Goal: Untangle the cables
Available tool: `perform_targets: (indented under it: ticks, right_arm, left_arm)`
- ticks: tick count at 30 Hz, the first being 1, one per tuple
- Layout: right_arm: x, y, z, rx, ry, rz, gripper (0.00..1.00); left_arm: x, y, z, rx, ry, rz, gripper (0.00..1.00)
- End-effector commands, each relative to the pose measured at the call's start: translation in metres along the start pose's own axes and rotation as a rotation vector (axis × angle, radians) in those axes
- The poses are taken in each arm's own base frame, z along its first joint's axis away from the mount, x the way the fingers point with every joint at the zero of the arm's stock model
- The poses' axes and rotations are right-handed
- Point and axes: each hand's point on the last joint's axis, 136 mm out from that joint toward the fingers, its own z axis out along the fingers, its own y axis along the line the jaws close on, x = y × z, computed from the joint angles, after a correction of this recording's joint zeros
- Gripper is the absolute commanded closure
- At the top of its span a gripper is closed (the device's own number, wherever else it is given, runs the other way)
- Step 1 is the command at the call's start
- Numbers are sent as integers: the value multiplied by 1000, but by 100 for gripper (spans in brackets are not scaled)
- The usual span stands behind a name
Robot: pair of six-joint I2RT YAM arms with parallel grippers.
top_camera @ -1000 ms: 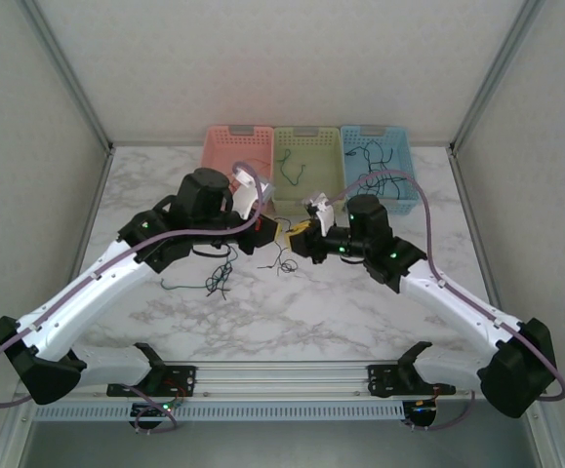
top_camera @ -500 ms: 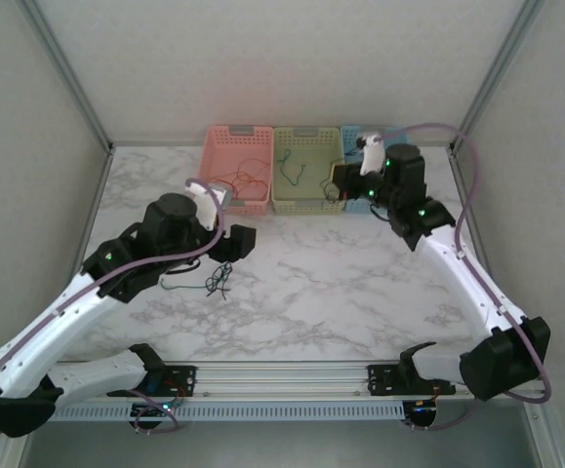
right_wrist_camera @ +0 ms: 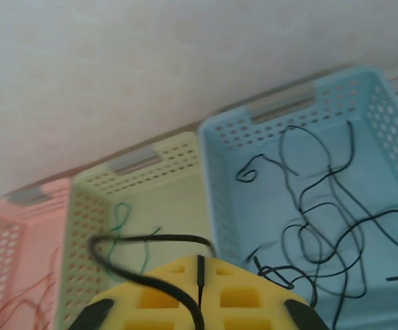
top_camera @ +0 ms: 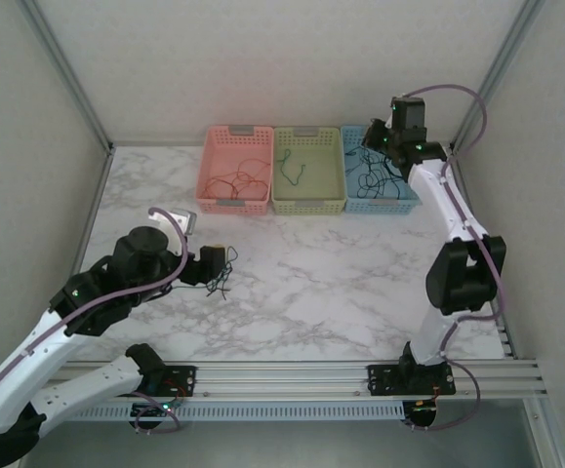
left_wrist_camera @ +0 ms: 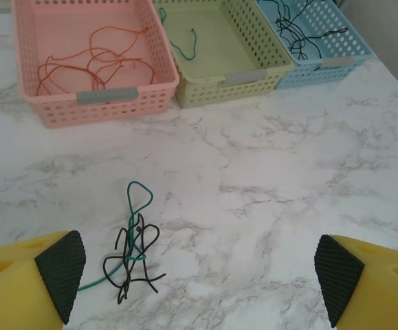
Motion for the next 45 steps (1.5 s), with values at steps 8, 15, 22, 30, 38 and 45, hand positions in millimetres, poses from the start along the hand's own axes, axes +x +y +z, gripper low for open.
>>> perform_targets:
  ticks: [8, 15, 22, 30, 38, 45]
  right_arm:
    - [15, -50, 42, 191, 73, 95, 52]
    - [28, -30, 8, 153, 108, 1, 35]
    - [108, 47, -61, -180, 214, -94, 38]
    - [232, 110, -122, -445, 415, -221, 43]
    - [279, 103, -140, -471, 476, -250, 46]
    - [287, 95, -144, -460, 483, -242, 48]
  left_arm:
    - [46, 32, 22, -132, 59, -220, 10]
    - [75, 47, 38, -207, 104, -299, 9]
    - [113, 51, 74, -225, 178, -388, 9]
    - [140, 68, 123, -195, 247, -533, 15]
    - [136, 65, 155, -145, 266, -555, 33]
    - [149, 79, 171, -195, 311, -549, 43]
